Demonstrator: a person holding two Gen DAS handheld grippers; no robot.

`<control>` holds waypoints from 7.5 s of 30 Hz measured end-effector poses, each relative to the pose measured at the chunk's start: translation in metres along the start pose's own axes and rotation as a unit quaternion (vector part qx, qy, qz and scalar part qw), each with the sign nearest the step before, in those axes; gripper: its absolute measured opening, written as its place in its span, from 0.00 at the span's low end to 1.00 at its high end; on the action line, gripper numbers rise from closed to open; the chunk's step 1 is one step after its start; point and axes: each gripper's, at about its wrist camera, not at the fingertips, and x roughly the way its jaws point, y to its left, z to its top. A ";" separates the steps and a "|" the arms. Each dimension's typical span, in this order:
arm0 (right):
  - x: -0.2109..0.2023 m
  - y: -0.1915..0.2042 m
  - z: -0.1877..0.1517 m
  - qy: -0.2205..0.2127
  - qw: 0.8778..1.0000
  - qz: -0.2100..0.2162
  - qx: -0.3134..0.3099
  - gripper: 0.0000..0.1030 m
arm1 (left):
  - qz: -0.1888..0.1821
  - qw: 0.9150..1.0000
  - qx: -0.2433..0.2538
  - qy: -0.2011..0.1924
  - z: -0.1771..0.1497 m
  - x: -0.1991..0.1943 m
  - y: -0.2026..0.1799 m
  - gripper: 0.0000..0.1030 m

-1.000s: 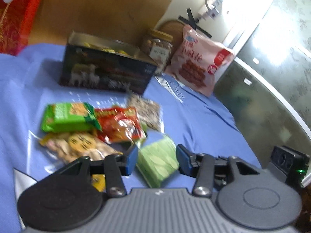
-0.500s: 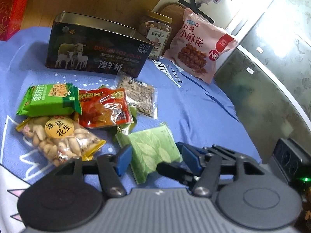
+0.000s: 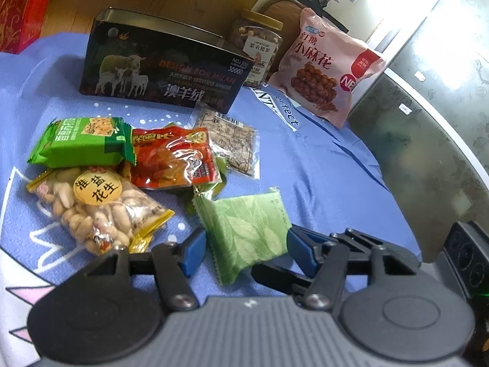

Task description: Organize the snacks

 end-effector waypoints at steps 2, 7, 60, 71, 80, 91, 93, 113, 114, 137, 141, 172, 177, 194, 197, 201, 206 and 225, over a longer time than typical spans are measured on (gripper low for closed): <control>0.000 0.000 0.000 0.000 1.000 -0.001 -0.002 0.59 | 0.002 1.000 0.004 -0.001 0.000 0.000 -0.001 0.60; 0.000 -0.001 -0.001 -0.002 1.000 0.001 0.000 0.59 | 0.005 1.000 0.011 -0.001 -0.001 0.002 -0.005 0.61; -0.008 0.009 -0.005 -0.031 0.999 0.012 -0.028 0.49 | 0.031 0.998 0.059 -0.011 -0.001 0.000 -0.025 0.42; -0.008 0.009 -0.005 -0.030 0.999 0.013 -0.028 0.49 | 0.031 0.998 0.057 -0.010 -0.001 0.001 -0.024 0.42; -0.005 0.009 -0.006 -0.024 0.999 0.012 -0.028 0.49 | 0.032 0.998 0.053 -0.005 -0.002 0.003 -0.022 0.43; -0.012 0.007 -0.005 -0.041 0.999 0.005 -0.024 0.49 | 0.028 0.998 0.062 -0.014 0.001 0.000 -0.029 0.42; -0.016 0.006 -0.003 -0.052 0.999 0.004 -0.012 0.48 | 0.026 0.997 0.068 -0.025 0.006 -0.005 -0.034 0.42; 0.137 -0.008 0.176 -0.051 0.998 0.029 -0.010 0.48 | 0.111 0.986 0.031 -0.117 0.188 0.011 0.048 0.43; 0.146 -0.008 0.178 -0.039 0.999 0.031 -0.005 0.49 | 0.126 0.985 0.036 -0.112 0.193 0.017 0.053 0.44; 0.048 -0.117 0.075 -0.037 0.972 -0.033 0.229 0.49 | 0.059 0.995 0.039 -0.066 0.111 -0.006 0.049 0.50; 0.058 -0.132 0.064 -0.023 0.959 -0.025 0.280 0.49 | 0.039 0.998 0.021 -0.040 0.115 0.025 0.044 0.50; 0.018 -0.132 0.051 -0.064 0.916 0.101 0.382 0.11 | -0.047 0.999 0.009 -0.007 0.124 0.067 0.001 0.24; -0.011 -0.133 0.056 -0.100 0.912 0.106 0.384 0.11 | -0.079 0.997 0.015 -0.021 0.118 0.053 -0.011 0.62; 0.019 -0.133 0.104 -0.094 0.897 0.174 0.396 0.11 | -0.101 0.993 0.009 -0.057 0.143 0.015 0.005 0.42; 0.047 -0.130 0.133 -0.091 0.903 0.185 0.377 0.11 | -0.079 0.993 0.001 -0.087 0.170 0.006 0.020 0.40; 0.091 -0.122 0.165 -0.071 0.923 0.166 0.339 0.11 | -0.033 0.994 -0.015 -0.101 0.204 0.016 0.045 0.40; 0.137 -0.114 0.183 -0.050 0.961 0.083 0.260 0.15 | 0.038 0.995 -0.020 -0.090 0.220 0.048 0.064 0.44; 0.063 -0.050 0.078 -0.019 0.981 0.041 0.190 0.49 | 0.056 0.994 -0.011 -0.090 0.128 -0.042 0.082 0.49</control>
